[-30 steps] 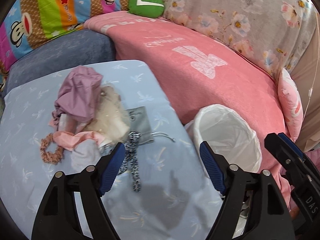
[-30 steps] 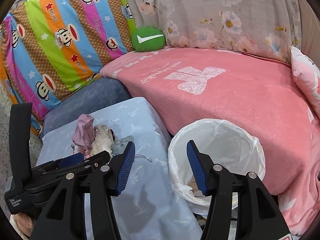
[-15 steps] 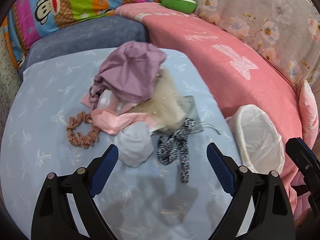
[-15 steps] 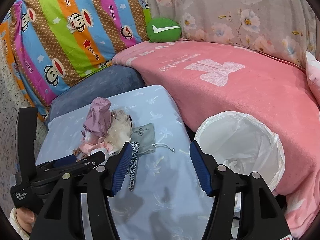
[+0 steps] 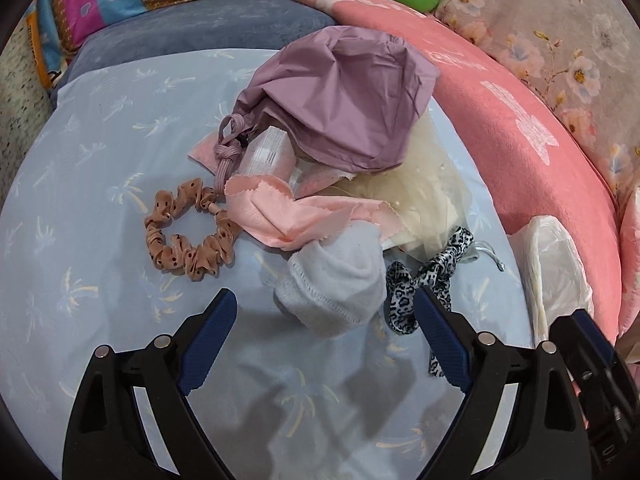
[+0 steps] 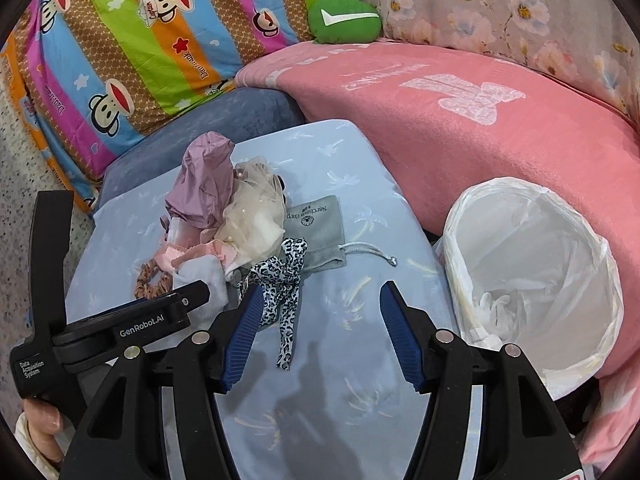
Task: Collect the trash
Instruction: 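Move both tools back to the pile and close the left tool on the grey sock, then lift the grey sock with the left tool while the right tool grasps the leopard scrunchie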
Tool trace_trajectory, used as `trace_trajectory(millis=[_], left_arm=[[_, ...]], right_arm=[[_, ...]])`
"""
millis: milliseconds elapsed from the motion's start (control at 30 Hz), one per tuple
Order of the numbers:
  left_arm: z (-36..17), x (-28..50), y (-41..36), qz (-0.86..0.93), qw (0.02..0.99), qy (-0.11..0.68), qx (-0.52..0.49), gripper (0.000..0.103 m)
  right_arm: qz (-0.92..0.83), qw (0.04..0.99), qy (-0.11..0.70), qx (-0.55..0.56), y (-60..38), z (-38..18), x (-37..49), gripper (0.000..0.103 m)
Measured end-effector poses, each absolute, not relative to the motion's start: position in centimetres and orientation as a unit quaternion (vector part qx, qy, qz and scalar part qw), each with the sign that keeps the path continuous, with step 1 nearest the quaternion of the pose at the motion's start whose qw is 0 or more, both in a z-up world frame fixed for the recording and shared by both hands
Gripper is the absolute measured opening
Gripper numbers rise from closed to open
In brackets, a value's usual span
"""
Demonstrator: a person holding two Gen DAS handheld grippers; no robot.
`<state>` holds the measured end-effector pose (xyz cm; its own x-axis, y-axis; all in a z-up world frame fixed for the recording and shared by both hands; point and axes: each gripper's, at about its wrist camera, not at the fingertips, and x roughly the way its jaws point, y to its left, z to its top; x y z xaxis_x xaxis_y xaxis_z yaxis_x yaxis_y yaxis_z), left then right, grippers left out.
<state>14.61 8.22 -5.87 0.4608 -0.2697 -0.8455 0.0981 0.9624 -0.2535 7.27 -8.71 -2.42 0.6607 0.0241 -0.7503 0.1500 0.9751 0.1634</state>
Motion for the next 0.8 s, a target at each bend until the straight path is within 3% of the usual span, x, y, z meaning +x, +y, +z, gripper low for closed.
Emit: trace_trajectory(millis=[233, 467, 667, 800], left_arm=[[-6.7, 15.2, 8.2, -0.118, 0.843, 0.516, -0.098, 0.084], [-7.5, 15.6, 8.8, -0.135, 0.827, 0.532, -0.119, 0.062], [-7.7, 15.5, 9.6, -0.147, 0.820, 0.536, -0.134, 0.050], [-7.8, 15.6, 9.9, -0.153, 0.816, 0.539, -0.143, 0.044]], right_arm=[[-0.028, 0.897, 0.427, 0.110, -8.1, -4.3, 8.9, 0.060], [-0.020, 0.889, 0.442, 0.116, -7.5, -6.1, 10.6, 0.060], [-0.006, 0.879, 0.459, 0.132, -7.1, -7.8, 11.8, 0.060], [0.004, 0.870, 0.474, 0.140, -6.6, -9.2, 12.6, 0.048]])
